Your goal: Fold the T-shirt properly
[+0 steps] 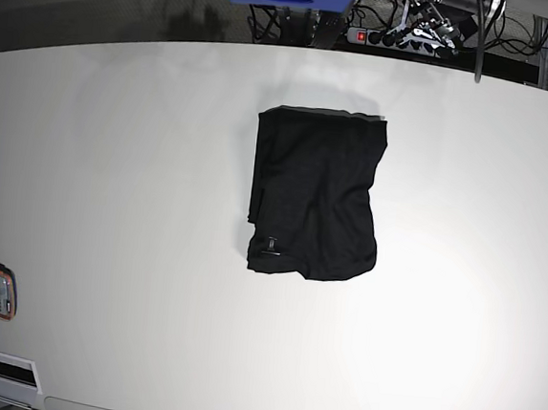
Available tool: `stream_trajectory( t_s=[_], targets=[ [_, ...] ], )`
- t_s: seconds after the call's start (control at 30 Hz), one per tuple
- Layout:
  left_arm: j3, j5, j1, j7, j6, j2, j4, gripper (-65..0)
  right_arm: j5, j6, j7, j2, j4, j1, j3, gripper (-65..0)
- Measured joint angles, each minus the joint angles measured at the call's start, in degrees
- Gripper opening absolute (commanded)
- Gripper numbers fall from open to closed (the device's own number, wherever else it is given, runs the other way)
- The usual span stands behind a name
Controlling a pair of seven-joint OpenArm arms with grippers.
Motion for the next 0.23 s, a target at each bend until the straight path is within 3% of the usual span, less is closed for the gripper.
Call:
stream_trajectory(
  t_s=[0.1,0.23],
  targets=[
    [0.0,-0.04,0.0,-0.09,0.0,0.0,0.0,-37.5,0.0,-0.39,2.86,0.02,1.49,4.07,0.0,-33.0],
    [0.0,-0.04,-0.07,-0.04,0.02,-0.02,0.0,-37.5,-0.04,-0.42,-0.68,0.2,-0.07,0.17,0.0,-33.0]
  ],
)
